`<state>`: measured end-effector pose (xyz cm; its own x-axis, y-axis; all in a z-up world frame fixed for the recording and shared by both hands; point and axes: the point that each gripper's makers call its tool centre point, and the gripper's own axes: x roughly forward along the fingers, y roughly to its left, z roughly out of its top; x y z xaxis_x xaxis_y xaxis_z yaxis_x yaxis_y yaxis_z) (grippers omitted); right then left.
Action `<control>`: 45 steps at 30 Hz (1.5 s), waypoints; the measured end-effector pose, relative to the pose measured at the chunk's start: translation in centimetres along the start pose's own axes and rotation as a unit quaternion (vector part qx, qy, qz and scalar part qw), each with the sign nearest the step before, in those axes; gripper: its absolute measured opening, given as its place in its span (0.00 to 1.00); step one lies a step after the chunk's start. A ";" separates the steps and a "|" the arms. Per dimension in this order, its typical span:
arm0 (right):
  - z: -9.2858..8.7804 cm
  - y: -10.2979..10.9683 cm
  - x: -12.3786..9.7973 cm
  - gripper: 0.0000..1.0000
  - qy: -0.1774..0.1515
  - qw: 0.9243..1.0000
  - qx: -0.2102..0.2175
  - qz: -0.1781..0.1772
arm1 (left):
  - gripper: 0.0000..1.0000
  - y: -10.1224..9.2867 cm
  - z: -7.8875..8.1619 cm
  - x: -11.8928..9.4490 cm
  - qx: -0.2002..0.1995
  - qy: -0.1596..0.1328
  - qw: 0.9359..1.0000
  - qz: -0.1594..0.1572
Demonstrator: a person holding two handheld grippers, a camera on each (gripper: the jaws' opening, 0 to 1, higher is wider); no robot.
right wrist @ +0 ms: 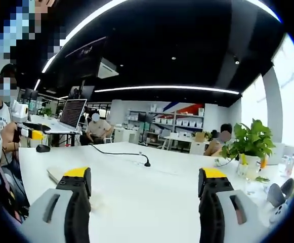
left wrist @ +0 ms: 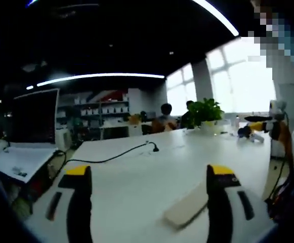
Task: Arrange the utensils inside the cutlery case until each visible utensil rests in its matching compartment.
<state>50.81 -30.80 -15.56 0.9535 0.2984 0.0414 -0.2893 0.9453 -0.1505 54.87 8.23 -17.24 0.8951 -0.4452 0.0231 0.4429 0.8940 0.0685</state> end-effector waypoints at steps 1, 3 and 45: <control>0.0 -0.1 -0.1 0.93 0.000 1.000 -0.001 -0.001 | 1.00 0.0 0.1 0.0 0.004 -0.002 1.000 0.004; -0.1 -0.2 -0.2 0.93 0.003 1.000 -0.001 -0.004 | 1.00 0.0 -0.1 -0.1 0.008 0.003 1.000 0.006; -1.2 -1.7 -0.7 0.92 0.025 0.999 -0.008 -0.020 | 0.99 -0.8 -0.9 0.1 0.008 0.025 0.999 -0.020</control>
<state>50.71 -32.77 -16.54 0.9677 0.2523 -0.0011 -0.2490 0.9543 -0.1652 54.64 7.54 -18.18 0.8782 -0.4774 -0.0300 0.4782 0.8742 0.0849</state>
